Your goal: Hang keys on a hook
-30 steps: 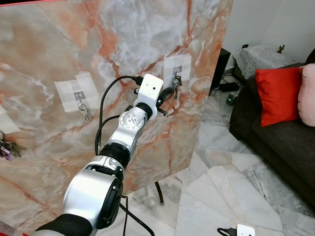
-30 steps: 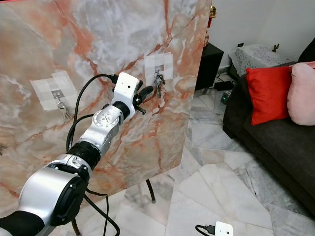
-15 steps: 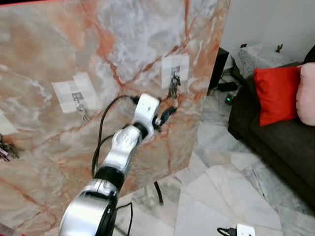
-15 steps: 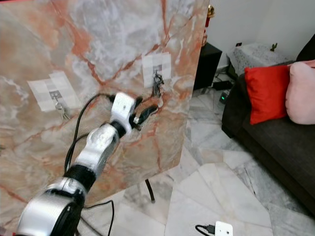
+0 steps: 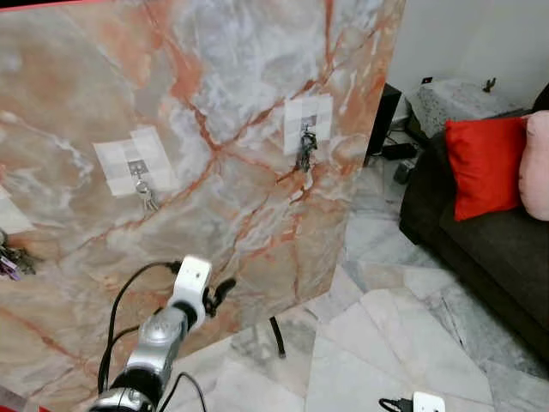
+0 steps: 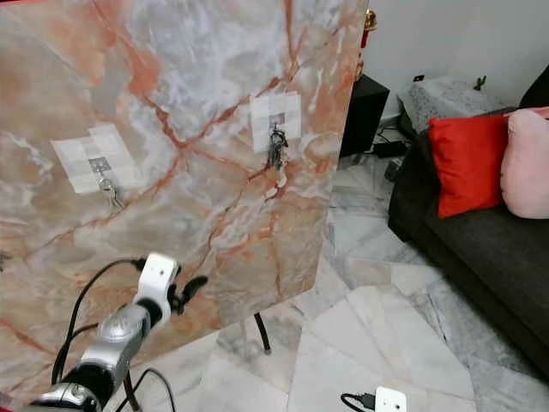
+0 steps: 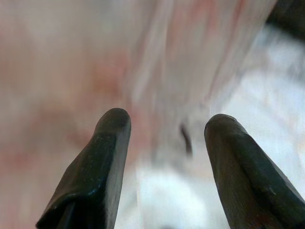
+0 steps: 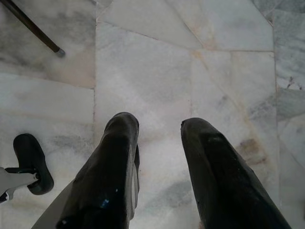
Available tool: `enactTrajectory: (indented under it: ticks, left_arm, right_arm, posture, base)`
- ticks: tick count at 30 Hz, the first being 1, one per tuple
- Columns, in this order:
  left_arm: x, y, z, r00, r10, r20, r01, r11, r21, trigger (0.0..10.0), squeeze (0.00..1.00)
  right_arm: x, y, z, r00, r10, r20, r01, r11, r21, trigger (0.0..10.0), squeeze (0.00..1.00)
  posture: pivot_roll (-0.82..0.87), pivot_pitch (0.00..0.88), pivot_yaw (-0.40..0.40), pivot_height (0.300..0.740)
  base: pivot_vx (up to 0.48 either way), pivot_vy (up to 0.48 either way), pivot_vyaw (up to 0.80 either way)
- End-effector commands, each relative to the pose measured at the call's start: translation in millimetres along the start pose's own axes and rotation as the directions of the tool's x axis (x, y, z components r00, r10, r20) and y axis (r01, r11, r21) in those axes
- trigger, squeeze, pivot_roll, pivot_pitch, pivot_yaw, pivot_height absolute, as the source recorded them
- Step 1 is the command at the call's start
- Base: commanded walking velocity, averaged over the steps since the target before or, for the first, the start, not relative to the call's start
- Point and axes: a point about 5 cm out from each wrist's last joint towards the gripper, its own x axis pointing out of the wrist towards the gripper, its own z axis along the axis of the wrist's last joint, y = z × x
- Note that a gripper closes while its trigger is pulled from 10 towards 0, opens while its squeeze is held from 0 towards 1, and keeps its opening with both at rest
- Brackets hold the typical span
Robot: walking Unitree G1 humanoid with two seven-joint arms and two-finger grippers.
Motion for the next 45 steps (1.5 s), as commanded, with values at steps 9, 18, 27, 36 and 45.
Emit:
enactTrajectory:
  ticks: [9,18,27,36,45]
  left_arm:
    - [-40.1,0.1,-90.7,0.911,0.111,-0.396,-0.120,0.993,0.004,10.0,0.00]
    - [-58.1,-1.0,-115.9,0.858,0.160,-0.488,-0.190,0.982,-0.013,10.0,0.00]
    - [-53.5,-3.8,-111.4,0.867,0.163,-0.470,-0.202,0.979,-0.032,10.0,0.00]
    - [-53.3,-8.1,-113.0,0.864,0.164,-0.476,-0.204,0.978,-0.034,10.0,0.00]
    - [-53.4,-9.6,-113.7,0.862,0.167,-0.478,-0.211,0.977,-0.040,10.0,0.00]
  right_arm:
    - [-1.3,-2.5,-5.4,1.000,-0.010,-0.016,0.010,1.000,-0.007,10.0,0.00]
    - [-1.6,-2.3,-5.9,1.000,-0.007,-0.014,0.006,0.999,-0.040,10.0,0.00]
    - [-2.1,-1.5,-8.9,1.000,-0.008,-0.028,0.007,0.999,-0.035,10.0,0.00]
    - [-2.2,-0.2,-10.3,0.999,0.004,-0.041,-0.005,0.999,-0.045,10.0,0.00]
    - [-2.0,0.6,-9.7,0.999,0.012,-0.039,-0.014,0.999,-0.046,10.0,0.00]
  posture:
    - [0.01,0.000,-0.046,0.740]
    - [0.01,0.000,-0.043,0.740]
    - [0.00,0.000,-0.035,0.740]
    - [0.00,0.000,-0.047,0.740]
    - [0.01,0.000,-0.050,0.740]
  base:
    - [0.000,0.000,0.00]
    - [0.000,0.000,0.18]
    - [0.000,0.000,0.80]
    - [0.000,0.000,0.80]
    - [0.000,0.000,0.80]
